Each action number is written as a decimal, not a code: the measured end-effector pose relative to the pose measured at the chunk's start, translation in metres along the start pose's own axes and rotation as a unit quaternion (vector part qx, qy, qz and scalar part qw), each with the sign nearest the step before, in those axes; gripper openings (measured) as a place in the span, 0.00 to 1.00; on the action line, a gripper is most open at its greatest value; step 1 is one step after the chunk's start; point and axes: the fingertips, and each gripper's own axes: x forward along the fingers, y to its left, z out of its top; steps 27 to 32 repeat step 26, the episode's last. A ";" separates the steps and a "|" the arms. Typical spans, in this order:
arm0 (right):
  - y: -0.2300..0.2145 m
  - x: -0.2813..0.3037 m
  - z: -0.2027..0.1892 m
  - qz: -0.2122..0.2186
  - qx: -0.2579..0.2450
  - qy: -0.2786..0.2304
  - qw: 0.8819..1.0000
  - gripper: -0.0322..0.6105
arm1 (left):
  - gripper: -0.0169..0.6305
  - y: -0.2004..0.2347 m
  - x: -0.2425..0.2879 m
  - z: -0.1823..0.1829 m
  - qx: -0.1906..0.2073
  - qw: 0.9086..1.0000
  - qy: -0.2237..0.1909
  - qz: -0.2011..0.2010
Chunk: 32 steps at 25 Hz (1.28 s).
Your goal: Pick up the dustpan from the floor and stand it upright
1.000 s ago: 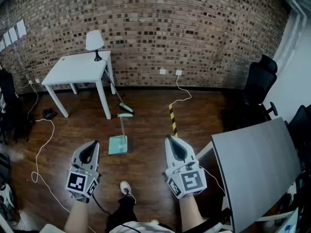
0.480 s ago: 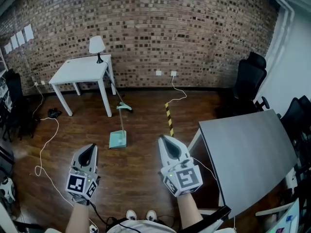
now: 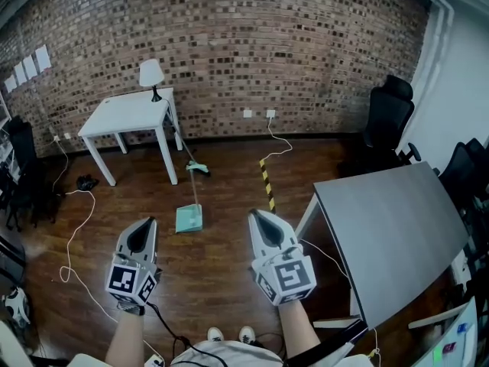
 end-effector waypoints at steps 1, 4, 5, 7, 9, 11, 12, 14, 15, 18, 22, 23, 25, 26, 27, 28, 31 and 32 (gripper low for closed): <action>0.003 0.001 -0.001 0.001 -0.002 0.004 1.000 0.02 | 0.03 0.001 0.000 0.001 -0.001 1.000 -0.003 0.000; 0.011 -0.003 -0.007 0.004 -0.005 0.009 1.000 0.02 | 0.03 -0.002 -0.005 -0.001 -0.001 1.000 -0.003 -0.002; 0.012 -0.004 -0.008 0.005 -0.005 0.008 1.000 0.02 | 0.03 -0.003 -0.007 -0.001 0.000 1.000 -0.003 -0.004; 0.014 -0.004 -0.007 0.004 -0.004 0.007 1.000 0.02 | 0.03 -0.003 -0.008 -0.001 0.001 1.000 -0.004 -0.006; 0.016 -0.003 -0.007 0.003 -0.004 0.009 1.000 0.02 | 0.03 0.000 -0.010 0.000 -0.003 1.000 -0.004 -0.006; 0.019 -0.002 -0.007 0.003 -0.003 0.010 1.000 0.02 | 0.03 0.004 -0.012 0.002 -0.004 1.000 -0.005 -0.003; 0.021 -0.001 -0.007 0.004 -0.004 0.012 1.000 0.02 | 0.03 0.006 -0.014 0.002 -0.004 1.000 -0.005 -0.001; 0.023 -0.001 -0.006 0.004 -0.004 0.013 1.000 0.02 | 0.03 0.007 -0.016 0.001 -0.004 1.000 -0.004 -0.001; 0.024 -0.001 -0.006 0.004 -0.004 0.012 1.000 0.02 | 0.03 0.008 -0.016 0.001 -0.005 1.000 -0.003 -0.003; 0.027 -0.003 -0.008 0.007 -0.005 0.015 1.000 0.02 | 0.03 0.007 -0.020 -0.001 -0.006 1.000 -0.005 -0.004; 0.029 -0.006 -0.008 0.008 -0.008 0.018 1.000 0.02 | 0.03 0.010 -0.024 -0.001 -0.005 1.000 -0.005 0.000; 0.029 -0.005 -0.008 0.007 -0.008 0.016 1.000 0.02 | 0.03 0.011 -0.024 -0.001 -0.005 1.000 -0.004 0.000; 0.030 -0.004 -0.007 0.006 -0.008 0.014 1.000 0.02 | 0.03 0.013 -0.024 -0.001 -0.005 1.000 -0.004 -0.001; 0.030 -0.003 -0.007 0.006 -0.008 0.013 1.000 0.02 | 0.03 0.014 -0.024 -0.001 -0.005 1.000 -0.005 -0.001; 0.030 -0.003 -0.007 0.006 -0.008 0.013 1.000 0.02 | 0.03 0.014 -0.024 -0.001 -0.005 1.000 -0.005 -0.001; 0.030 -0.003 -0.007 0.006 -0.008 0.013 1.000 0.02 | 0.03 0.014 -0.024 -0.001 -0.005 1.000 -0.005 -0.001; 0.030 -0.003 -0.007 0.006 -0.008 0.013 1.000 0.02 | 0.03 0.014 -0.024 -0.001 -0.005 1.000 -0.005 -0.001; 0.030 -0.003 -0.007 0.006 -0.008 0.013 1.000 0.02 | 0.03 0.014 -0.024 -0.001 -0.005 1.000 -0.005 -0.001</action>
